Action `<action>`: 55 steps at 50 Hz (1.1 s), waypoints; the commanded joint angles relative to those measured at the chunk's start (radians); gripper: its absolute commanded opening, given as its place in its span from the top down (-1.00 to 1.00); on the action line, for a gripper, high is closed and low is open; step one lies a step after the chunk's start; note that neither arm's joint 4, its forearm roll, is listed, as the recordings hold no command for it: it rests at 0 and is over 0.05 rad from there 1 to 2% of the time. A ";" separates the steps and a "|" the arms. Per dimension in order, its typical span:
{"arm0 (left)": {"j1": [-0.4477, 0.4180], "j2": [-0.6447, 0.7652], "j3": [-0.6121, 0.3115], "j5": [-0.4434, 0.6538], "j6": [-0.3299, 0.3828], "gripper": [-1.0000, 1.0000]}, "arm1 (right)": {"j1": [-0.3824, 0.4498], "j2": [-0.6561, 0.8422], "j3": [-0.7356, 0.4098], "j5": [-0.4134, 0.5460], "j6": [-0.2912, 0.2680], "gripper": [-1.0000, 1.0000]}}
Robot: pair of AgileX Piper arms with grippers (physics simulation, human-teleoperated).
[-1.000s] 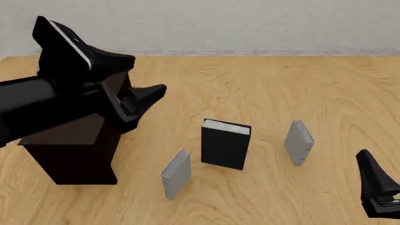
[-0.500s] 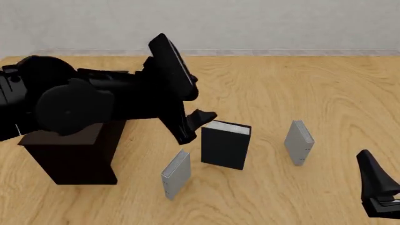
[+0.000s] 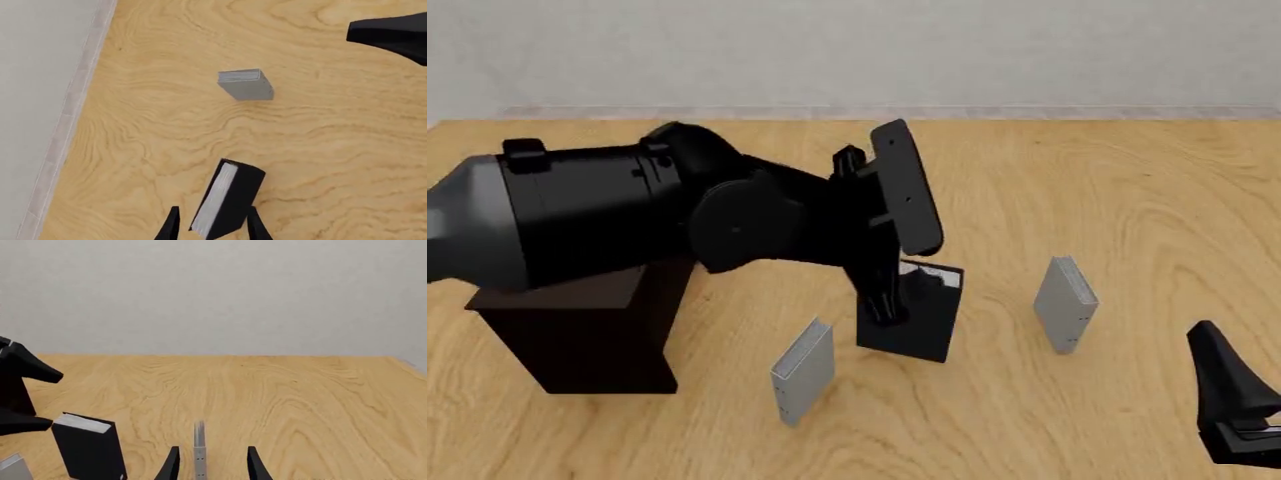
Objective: Pick up the book in the middle and place it on the cabinet shelf.
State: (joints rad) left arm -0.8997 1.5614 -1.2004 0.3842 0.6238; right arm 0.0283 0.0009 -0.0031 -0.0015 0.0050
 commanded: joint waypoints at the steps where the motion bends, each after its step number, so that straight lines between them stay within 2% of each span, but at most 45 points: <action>1: -0.011 0.090 -0.025 0.002 0.056 -1.00 | -0.001 0.000 -0.001 0.004 0.012 -1.00; 2: -0.014 0.093 -0.016 0.001 0.076 -1.00 | -0.002 0.000 0.000 0.003 0.014 -1.00; 16: 0.054 0.151 -0.067 0.024 0.148 -1.00 | -0.002 0.001 0.000 0.005 0.024 -1.00; 17: 0.081 0.156 -0.030 0.001 0.217 -1.00 | -0.004 0.001 0.000 0.006 0.030 -1.00; 20: 0.097 0.162 -0.020 -0.018 0.239 -1.00 | -0.002 0.001 -0.001 0.008 0.033 -1.00; 33: 0.110 0.188 -0.037 -0.030 0.256 -1.00 | 0.006 0.002 -0.001 0.009 0.031 -1.00; 41: 0.101 0.208 -0.054 -0.010 0.226 -1.00 | -0.003 0.002 0.000 0.008 0.039 -1.00; 46: 0.093 0.208 -0.030 -0.019 0.233 -1.00 | -0.001 0.002 0.000 0.009 0.063 -1.00; 47: 0.094 0.221 -0.038 -0.002 0.217 -1.00 | 0.003 0.002 -0.001 0.009 0.056 -1.00; 55: 0.113 0.235 -0.019 -0.019 0.223 -1.00 | -0.004 0.003 0.000 0.009 0.055 -1.00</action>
State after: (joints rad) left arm -0.7998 1.7758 -1.2316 0.3704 0.8479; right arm 0.0292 0.0034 -0.0032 0.0070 0.0535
